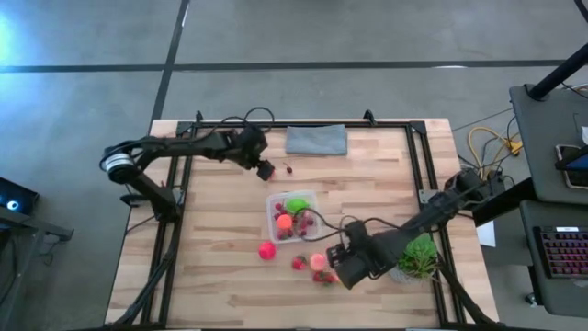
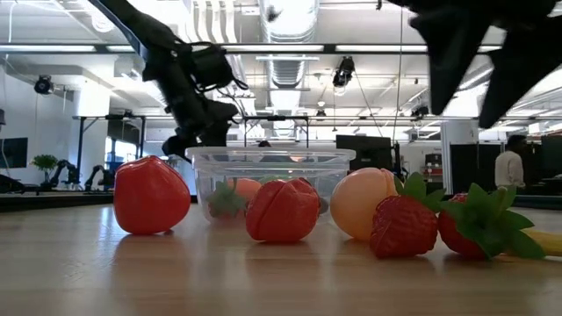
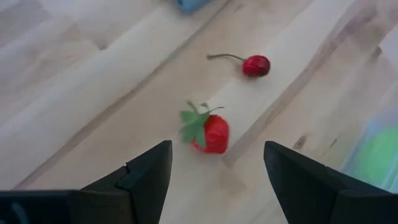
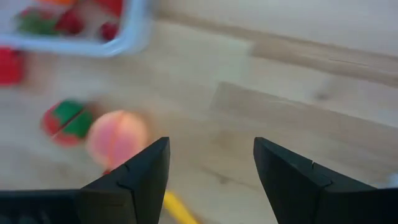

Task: Pick and placing Produce into tupperware
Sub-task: Put the red strawberry into the transparent container

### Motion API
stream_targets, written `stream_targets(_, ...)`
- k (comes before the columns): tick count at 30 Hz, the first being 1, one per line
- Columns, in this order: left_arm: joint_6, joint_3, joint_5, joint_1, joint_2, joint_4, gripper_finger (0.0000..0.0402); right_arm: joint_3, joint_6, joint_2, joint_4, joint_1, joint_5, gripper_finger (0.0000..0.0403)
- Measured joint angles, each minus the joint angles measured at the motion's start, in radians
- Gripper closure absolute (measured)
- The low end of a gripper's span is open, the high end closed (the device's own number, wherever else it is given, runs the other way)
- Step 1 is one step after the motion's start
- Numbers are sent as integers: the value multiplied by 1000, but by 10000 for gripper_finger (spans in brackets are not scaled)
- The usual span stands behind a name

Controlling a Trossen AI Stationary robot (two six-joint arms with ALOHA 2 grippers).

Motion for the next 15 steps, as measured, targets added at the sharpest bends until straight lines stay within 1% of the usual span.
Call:
stream_targets(2, 0, 9, -5, -15, 24, 1, 162, 1, 89, -1, -59, 13, 11, 179)
stream_targets(5, -23, 11, -47, -32, 48, -1, 162, 1, 158, -2, -123, 32, 16, 179)
stream_targets(7, -47, 11, -73, -35, 55, -3, 162, 2, 168, -2, -149, 39, 17, 179)
stream_targets(15, -103, 12, -77, -39, 102, 21, 162, 0, 142, -2, -225, 36, 20, 179)
